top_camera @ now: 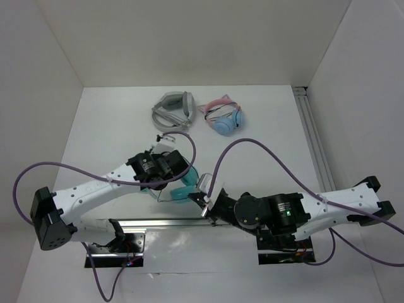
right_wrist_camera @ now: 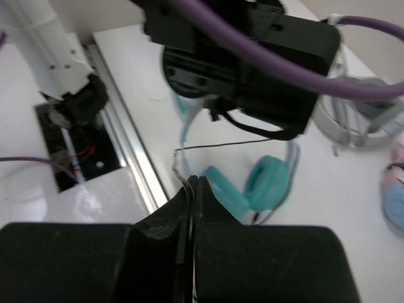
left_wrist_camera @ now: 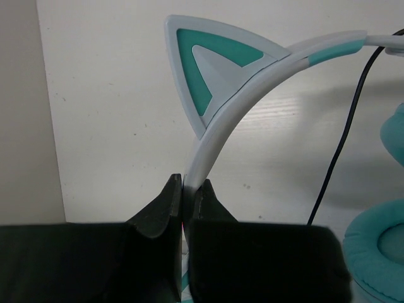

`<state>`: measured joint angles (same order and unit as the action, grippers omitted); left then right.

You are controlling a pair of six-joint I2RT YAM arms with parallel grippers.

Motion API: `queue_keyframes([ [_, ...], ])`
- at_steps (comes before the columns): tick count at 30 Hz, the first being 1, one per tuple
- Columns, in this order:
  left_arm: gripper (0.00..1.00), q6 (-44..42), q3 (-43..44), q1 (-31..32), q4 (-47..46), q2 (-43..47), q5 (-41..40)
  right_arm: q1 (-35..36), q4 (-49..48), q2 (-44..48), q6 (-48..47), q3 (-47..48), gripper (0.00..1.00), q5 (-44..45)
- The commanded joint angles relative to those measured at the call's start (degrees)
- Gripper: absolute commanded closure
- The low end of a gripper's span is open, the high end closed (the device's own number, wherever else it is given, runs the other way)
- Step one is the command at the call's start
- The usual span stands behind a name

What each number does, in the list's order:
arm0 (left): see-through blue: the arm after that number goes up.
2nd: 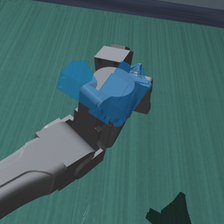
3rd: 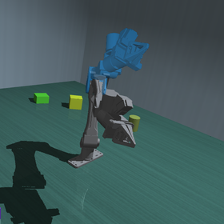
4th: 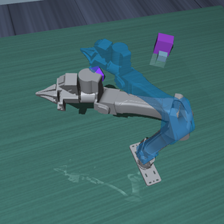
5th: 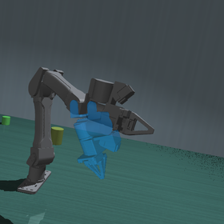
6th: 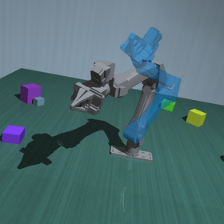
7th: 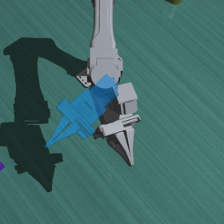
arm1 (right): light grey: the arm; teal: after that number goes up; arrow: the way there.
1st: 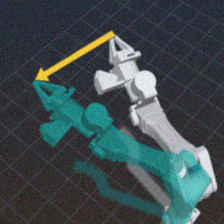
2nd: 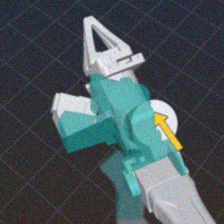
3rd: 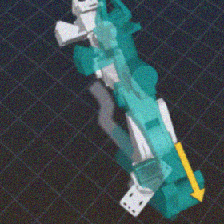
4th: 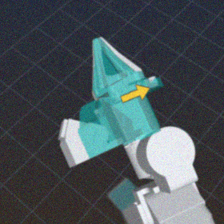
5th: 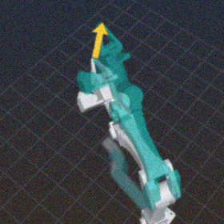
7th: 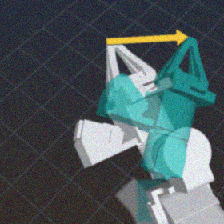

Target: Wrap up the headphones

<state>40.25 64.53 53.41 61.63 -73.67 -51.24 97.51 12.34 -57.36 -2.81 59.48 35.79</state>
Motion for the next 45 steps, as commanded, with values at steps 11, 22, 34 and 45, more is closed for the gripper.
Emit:
queue_keyframes([
  [11,1.0,-10.54,-1.6,6.88,-7.23,12.05,12.65,0.48,3.15,1.02,-3.51,0.56,1.0,28.61],
  [22,1.0,-12.56,-2.75,8.55,-8.63,12.85,18.46,-20.52,0.49,-1.87,-4.13,7.66,1.0,11.67],
  [34,1.0,-17.39,-0.99,10.66,-11.79,17.4,28.38,-33.96,-3.02,-6.45,-3.61,5.64,1.0,-0.54],
  [45,1.0,-19.33,3.32,10.66,-11.26,28.31,36.04,-41.09,-5.48,-5.39,-3.08,-3.14,1.0,-11.26],
])
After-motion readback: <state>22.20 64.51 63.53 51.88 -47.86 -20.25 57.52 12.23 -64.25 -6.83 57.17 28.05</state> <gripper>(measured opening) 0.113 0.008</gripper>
